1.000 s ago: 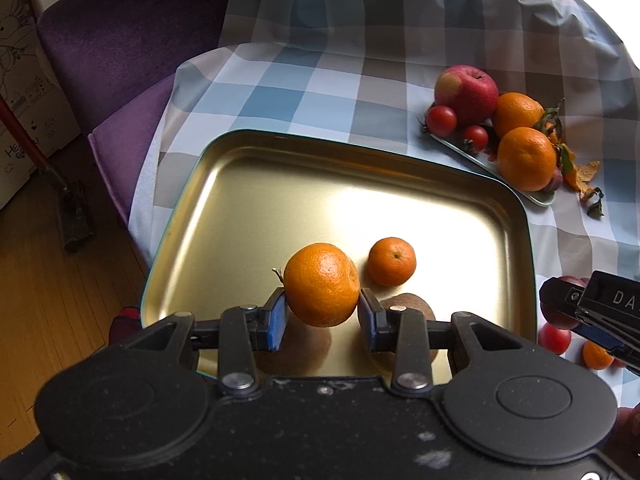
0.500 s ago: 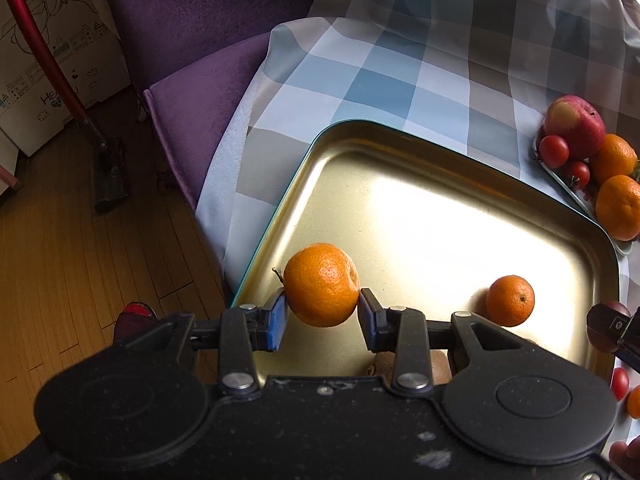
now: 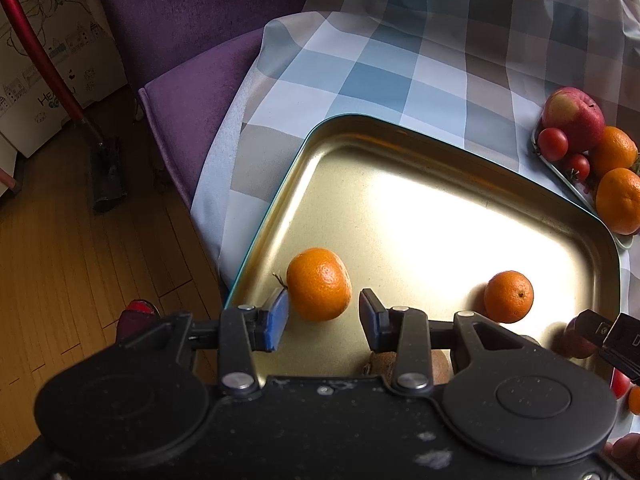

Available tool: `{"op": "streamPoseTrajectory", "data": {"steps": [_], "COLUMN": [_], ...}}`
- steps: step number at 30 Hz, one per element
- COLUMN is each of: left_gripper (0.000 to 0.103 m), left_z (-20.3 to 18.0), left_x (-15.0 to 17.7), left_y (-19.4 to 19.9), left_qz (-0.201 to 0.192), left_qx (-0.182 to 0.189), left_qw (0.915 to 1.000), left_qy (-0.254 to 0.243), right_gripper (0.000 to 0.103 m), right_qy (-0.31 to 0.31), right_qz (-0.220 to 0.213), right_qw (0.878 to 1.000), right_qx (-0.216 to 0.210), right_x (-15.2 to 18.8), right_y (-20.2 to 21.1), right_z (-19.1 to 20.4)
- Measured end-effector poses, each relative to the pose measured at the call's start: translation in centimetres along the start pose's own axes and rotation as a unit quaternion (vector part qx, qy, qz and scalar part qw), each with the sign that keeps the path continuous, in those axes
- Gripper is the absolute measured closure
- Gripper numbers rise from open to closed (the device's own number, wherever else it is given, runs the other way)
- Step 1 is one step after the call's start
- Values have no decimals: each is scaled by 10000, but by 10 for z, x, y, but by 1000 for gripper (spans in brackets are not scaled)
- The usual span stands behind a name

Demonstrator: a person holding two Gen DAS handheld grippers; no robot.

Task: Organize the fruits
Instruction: 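Lower and release the mandarin with the left gripper while the right gripper releases the plum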

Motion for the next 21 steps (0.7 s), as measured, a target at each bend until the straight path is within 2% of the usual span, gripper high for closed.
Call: {"op": "streamPoseTrajectory", "data": {"steps": [6,11,21], "left_gripper": [60,53,53], "left_z": [-1,-2,0], "left_x": [0,1,1], "left_y": [0,1,2], "left_qz": [-4,6,-7], "left_qx": [39,139,54], "left_qw": [10000,9998,9998], "left_qy": [18,106,180], "right_gripper": [52,52,51], "right_qy": [62,77,158], "right_qz": [15,21,6], "right_qw": [10000,10000,9999], "right_qx": [-45,-31,20], "right_x": [1,2,6], "right_y": [2,2,-2], "right_z": [5,5,7]}}
Point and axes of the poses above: each gripper's, at about its wrist camera, not at the fingertips, and y roughly against the way its jaws point, z to its left, x to its underside, the point moved 8 cm from there along -y, roughly the way its jaws point, and after that the axes turned 4 degrees about -y, right-handed, at the moved point
